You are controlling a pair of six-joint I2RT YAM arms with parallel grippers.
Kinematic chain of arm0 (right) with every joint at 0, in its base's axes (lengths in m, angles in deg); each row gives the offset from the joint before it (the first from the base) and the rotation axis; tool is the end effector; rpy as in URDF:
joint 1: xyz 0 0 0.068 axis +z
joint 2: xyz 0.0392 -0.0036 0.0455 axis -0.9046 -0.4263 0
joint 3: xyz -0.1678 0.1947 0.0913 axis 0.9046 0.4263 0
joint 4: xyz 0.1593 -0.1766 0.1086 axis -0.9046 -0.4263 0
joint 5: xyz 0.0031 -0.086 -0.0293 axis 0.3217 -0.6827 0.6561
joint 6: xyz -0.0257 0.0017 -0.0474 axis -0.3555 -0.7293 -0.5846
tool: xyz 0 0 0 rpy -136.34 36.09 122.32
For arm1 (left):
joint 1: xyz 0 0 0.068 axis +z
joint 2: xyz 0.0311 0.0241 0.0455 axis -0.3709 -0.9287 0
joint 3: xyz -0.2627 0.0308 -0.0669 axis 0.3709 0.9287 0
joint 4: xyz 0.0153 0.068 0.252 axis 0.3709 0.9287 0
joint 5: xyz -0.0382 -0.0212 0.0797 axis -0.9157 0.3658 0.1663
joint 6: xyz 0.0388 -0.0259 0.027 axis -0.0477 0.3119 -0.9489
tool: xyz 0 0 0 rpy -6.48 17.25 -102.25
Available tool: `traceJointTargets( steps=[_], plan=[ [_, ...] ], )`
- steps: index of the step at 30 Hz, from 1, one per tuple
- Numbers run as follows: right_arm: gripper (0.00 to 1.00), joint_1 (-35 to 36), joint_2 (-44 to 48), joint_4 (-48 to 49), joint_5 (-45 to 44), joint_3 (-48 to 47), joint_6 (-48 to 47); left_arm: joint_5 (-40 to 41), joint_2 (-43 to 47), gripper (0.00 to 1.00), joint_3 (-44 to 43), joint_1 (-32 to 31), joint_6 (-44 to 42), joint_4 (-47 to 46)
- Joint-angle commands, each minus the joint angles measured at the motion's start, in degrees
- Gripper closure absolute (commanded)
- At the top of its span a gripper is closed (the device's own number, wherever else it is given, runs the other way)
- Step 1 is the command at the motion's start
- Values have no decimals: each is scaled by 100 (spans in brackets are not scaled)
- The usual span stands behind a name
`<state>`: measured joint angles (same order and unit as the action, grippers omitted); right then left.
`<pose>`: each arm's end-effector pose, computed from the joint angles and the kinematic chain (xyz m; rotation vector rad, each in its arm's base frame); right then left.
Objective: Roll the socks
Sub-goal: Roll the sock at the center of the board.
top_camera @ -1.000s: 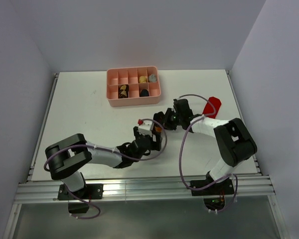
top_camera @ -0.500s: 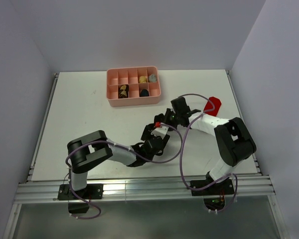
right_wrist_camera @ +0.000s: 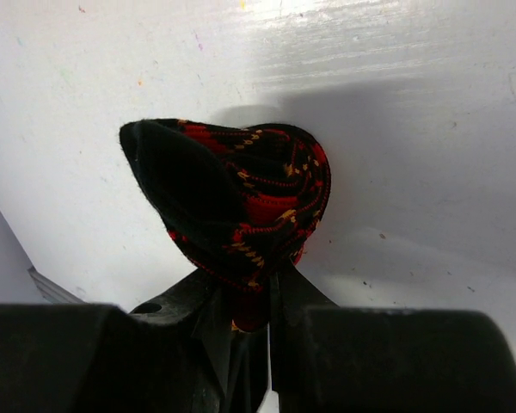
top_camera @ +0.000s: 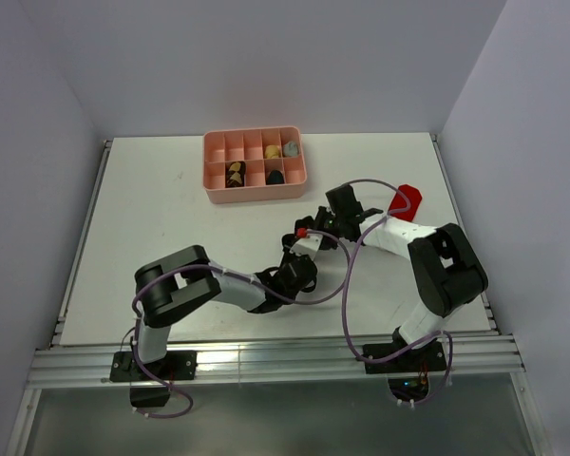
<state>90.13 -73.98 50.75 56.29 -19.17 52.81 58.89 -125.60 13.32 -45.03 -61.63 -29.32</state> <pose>0.2885 0.1484 0.1669 0.3316 2.6420 0.8395 0.1703 -0.3354 0.1286 0.4056 1.8959 -0.1797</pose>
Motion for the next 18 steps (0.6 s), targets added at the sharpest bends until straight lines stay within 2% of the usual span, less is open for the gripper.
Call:
traceJointTargets(
  steps=[1,7,10,15,18],
  plan=[
    [100,65,-36,-143,157,-140,91,-539,-150,99,-85,185,525,349],
    [100,65,70,314,491,53,179,-1339,8,99,143,528,912,270],
    [91,48,184,551,544,185,196,-2156,140,99,257,879,1219,253],
    [67,-84,395,955,640,457,311,-3517,228,99,258,1511,1598,375],
    [58,-207,439,1139,693,589,372,-3818,193,99,91,1714,1625,525]
  ],
)
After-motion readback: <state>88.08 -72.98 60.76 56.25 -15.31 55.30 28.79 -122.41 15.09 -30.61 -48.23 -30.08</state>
